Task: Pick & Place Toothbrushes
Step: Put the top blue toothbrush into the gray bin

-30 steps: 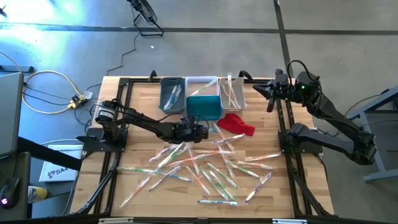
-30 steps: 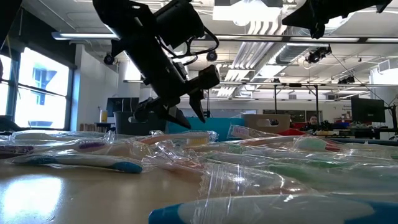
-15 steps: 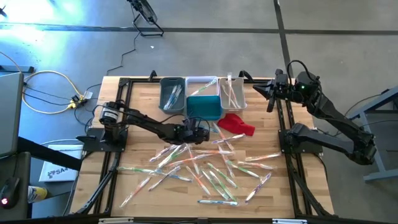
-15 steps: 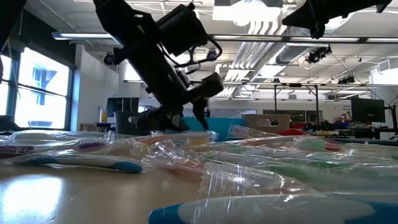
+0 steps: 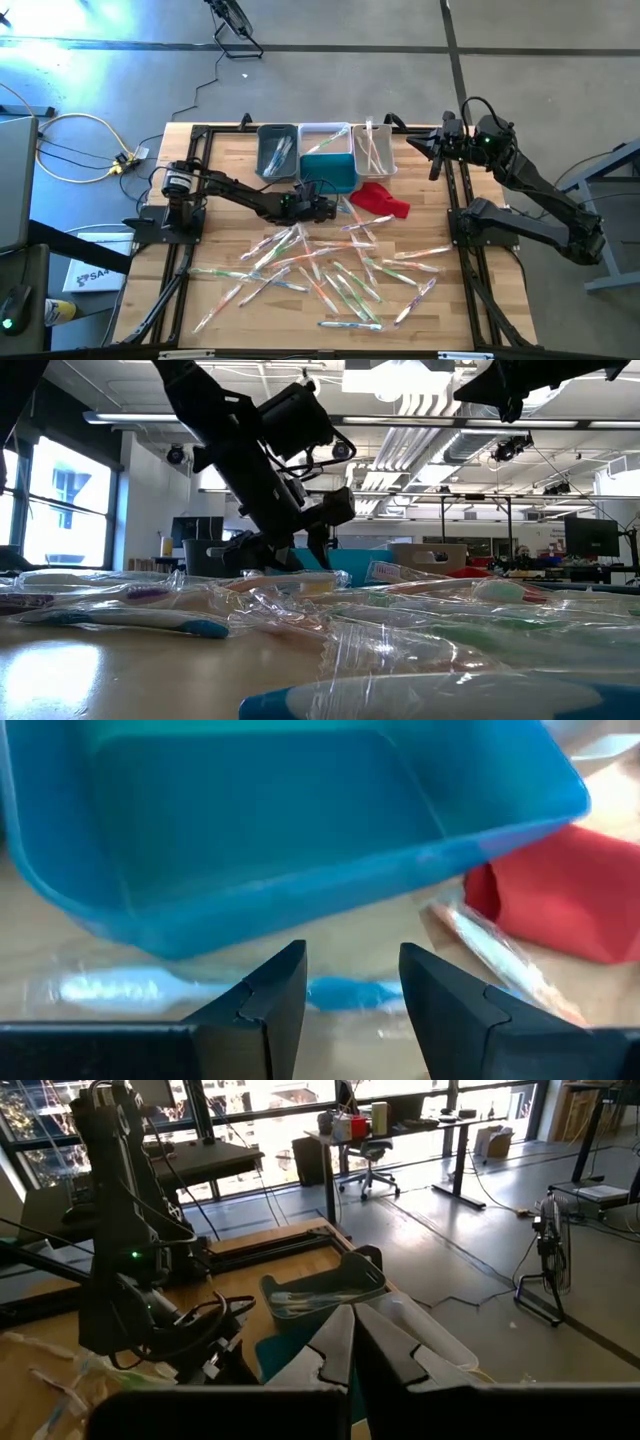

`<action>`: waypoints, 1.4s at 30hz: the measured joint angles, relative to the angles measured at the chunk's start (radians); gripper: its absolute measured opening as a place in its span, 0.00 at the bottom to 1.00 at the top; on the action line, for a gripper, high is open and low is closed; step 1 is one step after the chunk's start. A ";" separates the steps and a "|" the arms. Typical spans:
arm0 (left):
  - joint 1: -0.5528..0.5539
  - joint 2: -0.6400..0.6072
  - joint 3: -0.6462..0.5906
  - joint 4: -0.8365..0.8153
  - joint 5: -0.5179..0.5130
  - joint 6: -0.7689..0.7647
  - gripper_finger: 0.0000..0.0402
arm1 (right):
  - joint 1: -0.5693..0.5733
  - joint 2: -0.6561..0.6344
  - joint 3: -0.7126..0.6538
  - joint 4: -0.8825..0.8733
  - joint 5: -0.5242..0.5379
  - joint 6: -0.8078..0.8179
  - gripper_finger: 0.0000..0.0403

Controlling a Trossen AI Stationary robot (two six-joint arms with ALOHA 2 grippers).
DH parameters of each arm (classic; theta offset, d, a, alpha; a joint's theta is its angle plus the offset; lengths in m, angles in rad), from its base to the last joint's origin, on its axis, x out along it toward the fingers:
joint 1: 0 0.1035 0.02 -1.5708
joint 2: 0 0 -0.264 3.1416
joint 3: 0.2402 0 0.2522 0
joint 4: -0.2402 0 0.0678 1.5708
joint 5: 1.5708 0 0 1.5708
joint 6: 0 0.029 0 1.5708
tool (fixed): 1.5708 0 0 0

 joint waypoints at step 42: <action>-0.101 -0.010 0.231 -0.560 0.127 0.009 0.40 | 0.000 0.000 0.000 -0.002 0.000 0.000 0.01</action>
